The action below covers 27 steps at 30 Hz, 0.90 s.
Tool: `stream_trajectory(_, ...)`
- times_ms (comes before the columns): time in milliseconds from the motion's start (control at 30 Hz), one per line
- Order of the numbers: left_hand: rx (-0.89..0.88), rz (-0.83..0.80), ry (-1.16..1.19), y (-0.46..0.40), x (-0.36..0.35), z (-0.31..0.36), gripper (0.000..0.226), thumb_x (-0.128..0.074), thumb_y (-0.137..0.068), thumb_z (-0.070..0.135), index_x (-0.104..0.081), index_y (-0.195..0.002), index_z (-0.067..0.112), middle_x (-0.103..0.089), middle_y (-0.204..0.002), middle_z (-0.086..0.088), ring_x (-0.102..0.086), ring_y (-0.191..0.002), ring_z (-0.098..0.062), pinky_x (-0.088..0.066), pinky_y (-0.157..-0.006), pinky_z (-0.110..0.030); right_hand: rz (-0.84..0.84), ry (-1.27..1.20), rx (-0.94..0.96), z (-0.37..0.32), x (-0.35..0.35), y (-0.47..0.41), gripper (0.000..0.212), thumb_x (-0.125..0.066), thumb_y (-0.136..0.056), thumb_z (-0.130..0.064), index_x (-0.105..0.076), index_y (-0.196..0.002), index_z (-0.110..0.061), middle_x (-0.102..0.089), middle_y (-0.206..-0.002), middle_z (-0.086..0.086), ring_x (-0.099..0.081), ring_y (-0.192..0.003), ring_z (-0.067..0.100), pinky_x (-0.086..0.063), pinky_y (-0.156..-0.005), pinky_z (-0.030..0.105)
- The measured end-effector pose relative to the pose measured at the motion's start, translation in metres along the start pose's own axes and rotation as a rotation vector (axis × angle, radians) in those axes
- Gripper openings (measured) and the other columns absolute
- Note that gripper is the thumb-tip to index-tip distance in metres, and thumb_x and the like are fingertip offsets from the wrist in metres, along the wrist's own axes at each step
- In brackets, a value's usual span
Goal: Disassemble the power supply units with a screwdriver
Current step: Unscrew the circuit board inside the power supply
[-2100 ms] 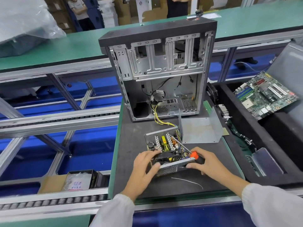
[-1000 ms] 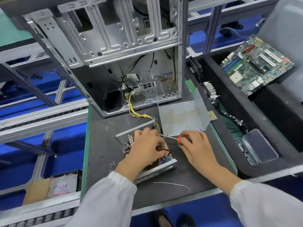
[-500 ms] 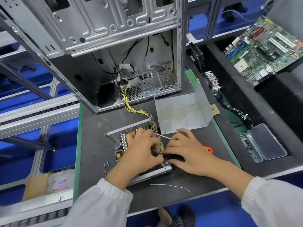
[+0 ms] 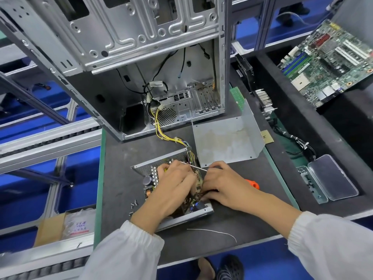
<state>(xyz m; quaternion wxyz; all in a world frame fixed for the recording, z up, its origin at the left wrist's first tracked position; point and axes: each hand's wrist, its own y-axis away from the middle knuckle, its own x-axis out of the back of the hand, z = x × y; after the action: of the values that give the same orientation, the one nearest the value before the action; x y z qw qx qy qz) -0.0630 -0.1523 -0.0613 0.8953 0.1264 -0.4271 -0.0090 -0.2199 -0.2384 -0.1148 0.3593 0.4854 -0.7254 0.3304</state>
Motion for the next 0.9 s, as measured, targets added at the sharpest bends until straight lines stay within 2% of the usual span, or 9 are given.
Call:
stream_trajectory(100,0.011,0.029,0.048,0.0,-0.003,-0.001,0.038,-0.029,-0.078,0.027,-0.052,-0.049,0.02,-0.058,-0.079,0.009,-0.044,-0.096,-0.001,-0.017,-0.095,-0.029,-0.002,-0.016,0.005,0.001,0.002,0.0,0.013,-0.07,-0.081,-0.029,-0.071,-0.072,-0.02,-0.063,-0.071,-0.007,-0.056,-0.081,0.016,-0.028,-0.097,0.032)
stream_trajectory(267,-0.021,0.05,-0.044,-0.003,-0.006,-0.002,0.043,-0.025,-0.082,0.027,-0.052,-0.05,0.017,-0.058,-0.077,0.006,-0.043,-0.095,-0.002,-0.018,-0.092,-0.032,0.018,0.028,0.004,-0.003,-0.004,0.002,0.008,-0.068,-0.083,-0.018,-0.072,-0.077,-0.015,-0.065,-0.075,-0.003,-0.057,-0.084,0.02,-0.036,-0.095,0.034)
stream_trajectory(467,-0.035,0.051,-0.09,-0.005,-0.009,-0.006,0.043,-0.024,-0.084,0.028,-0.052,-0.054,0.017,-0.058,-0.079,0.006,-0.042,-0.096,-0.003,-0.015,-0.088,-0.03,0.14,0.069,0.047,-0.006,-0.007,0.004,0.009,-0.073,-0.077,-0.008,-0.067,-0.071,-0.011,-0.062,-0.069,-0.001,-0.056,-0.075,0.022,-0.036,-0.087,0.031)
stream_trajectory(567,-0.027,0.049,-0.081,-0.005,-0.01,-0.007,0.04,-0.026,-0.083,0.027,-0.05,-0.053,0.019,-0.059,-0.08,0.005,-0.042,-0.096,-0.002,-0.014,-0.085,-0.028,0.154,0.049,0.053,-0.01,-0.006,0.006,0.015,-0.074,-0.076,-0.005,-0.064,-0.067,-0.009,-0.059,-0.066,0.001,-0.054,-0.073,0.023,-0.037,-0.085,0.032)
stream_trajectory(700,-0.037,0.044,-0.101,-0.007,-0.008,-0.007,0.041,-0.024,-0.084,0.029,-0.052,-0.057,0.016,-0.059,-0.079,0.004,-0.041,-0.093,-0.004,-0.016,-0.088,-0.032,0.221,-0.103,-0.021,-0.014,0.006,-0.005,0.011,-0.064,-0.075,0.005,-0.061,-0.07,-0.004,-0.055,-0.067,0.008,-0.046,-0.074,0.021,-0.037,-0.075,0.034)
stream_trajectory(767,-0.044,0.042,-0.116,-0.007,-0.008,-0.006,0.044,-0.022,-0.085,0.03,-0.054,-0.061,0.012,-0.059,-0.078,0.003,-0.04,-0.092,-0.006,-0.017,-0.087,-0.033,0.186,-0.102,-0.043,-0.011,0.016,-0.009,0.009,-0.061,-0.077,0.008,-0.062,-0.077,-0.001,-0.057,-0.074,0.009,-0.051,-0.079,0.026,-0.038,-0.077,0.034)
stream_trajectory(900,-0.054,0.04,-0.118,-0.006,-0.009,-0.006,0.042,-0.023,-0.085,0.028,-0.054,-0.062,0.013,-0.058,-0.078,0.003,-0.04,-0.092,-0.007,-0.017,-0.087,-0.033,0.074,-0.027,-0.019,-0.005,0.02,-0.001,0.005,-0.065,-0.084,-0.005,-0.066,-0.088,-0.003,-0.062,-0.083,0.007,-0.055,-0.085,0.027,-0.039,-0.078,0.03)
